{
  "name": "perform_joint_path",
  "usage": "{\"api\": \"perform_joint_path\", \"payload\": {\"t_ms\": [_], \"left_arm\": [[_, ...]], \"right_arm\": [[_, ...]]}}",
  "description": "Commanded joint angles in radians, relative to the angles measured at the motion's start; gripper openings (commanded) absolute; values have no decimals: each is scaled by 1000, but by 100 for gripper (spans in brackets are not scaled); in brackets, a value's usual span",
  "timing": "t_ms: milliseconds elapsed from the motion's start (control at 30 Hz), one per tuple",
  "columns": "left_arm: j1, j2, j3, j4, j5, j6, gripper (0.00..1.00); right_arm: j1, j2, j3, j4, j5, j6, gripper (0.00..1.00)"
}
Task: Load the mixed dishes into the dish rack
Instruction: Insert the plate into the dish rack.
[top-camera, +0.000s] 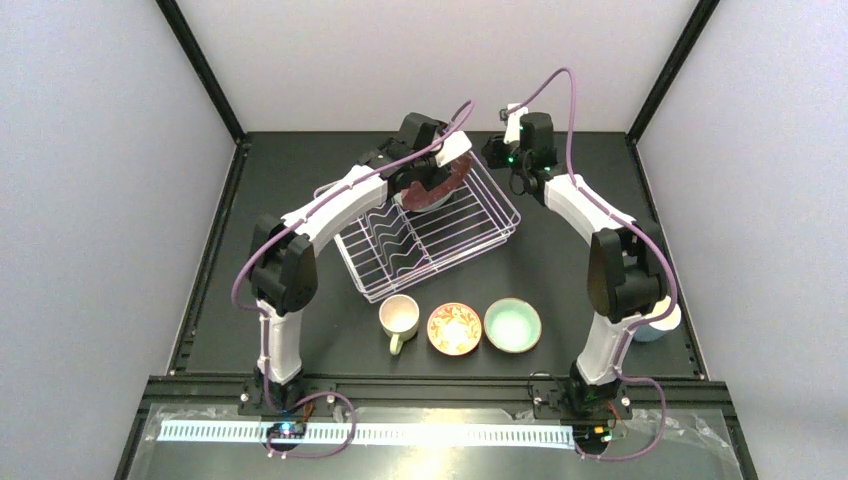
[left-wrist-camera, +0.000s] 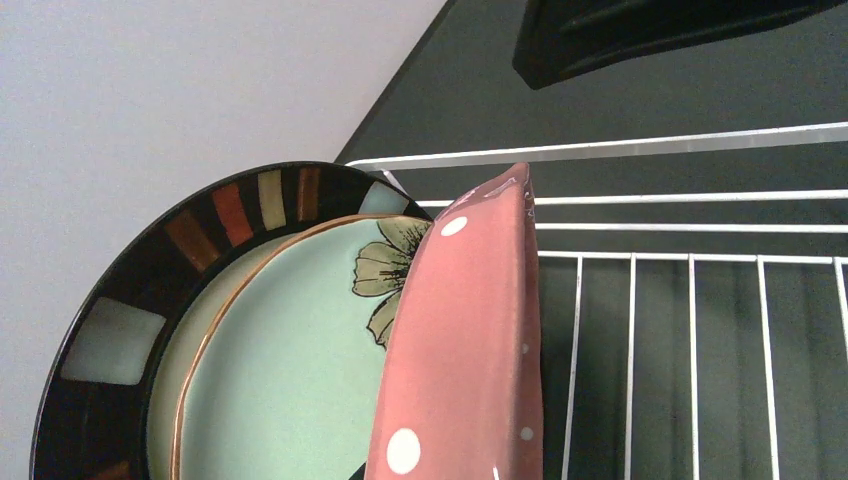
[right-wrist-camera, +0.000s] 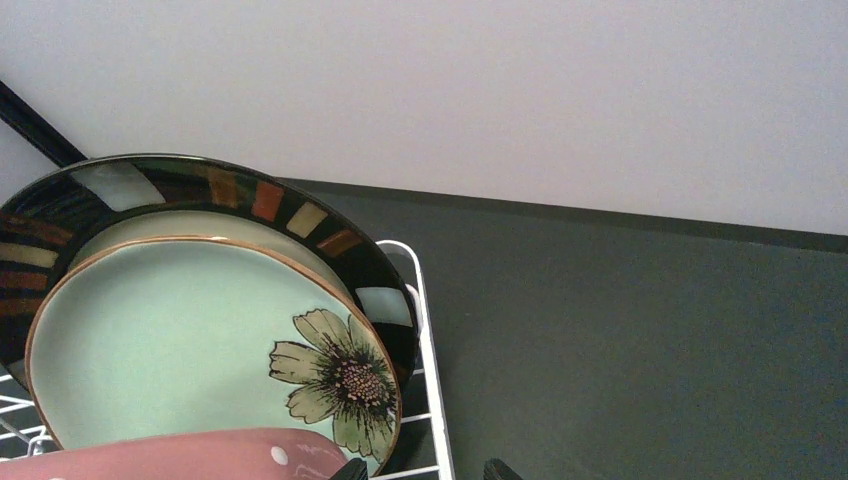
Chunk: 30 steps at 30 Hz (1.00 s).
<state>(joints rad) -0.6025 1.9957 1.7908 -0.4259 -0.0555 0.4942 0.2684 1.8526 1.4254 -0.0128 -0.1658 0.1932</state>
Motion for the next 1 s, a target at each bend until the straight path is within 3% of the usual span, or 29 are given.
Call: {"api": "perform_joint_path", "payload": {"t_ms": [0, 967], "left_arm": [[-6, -7, 46, 78, 11, 1, 2], [-8, 57, 101, 86, 11, 60, 1]], "right_arm": [[-4, 17, -29, 53, 11, 11, 68], [-4, 10, -41, 73, 17, -2, 68]]}}
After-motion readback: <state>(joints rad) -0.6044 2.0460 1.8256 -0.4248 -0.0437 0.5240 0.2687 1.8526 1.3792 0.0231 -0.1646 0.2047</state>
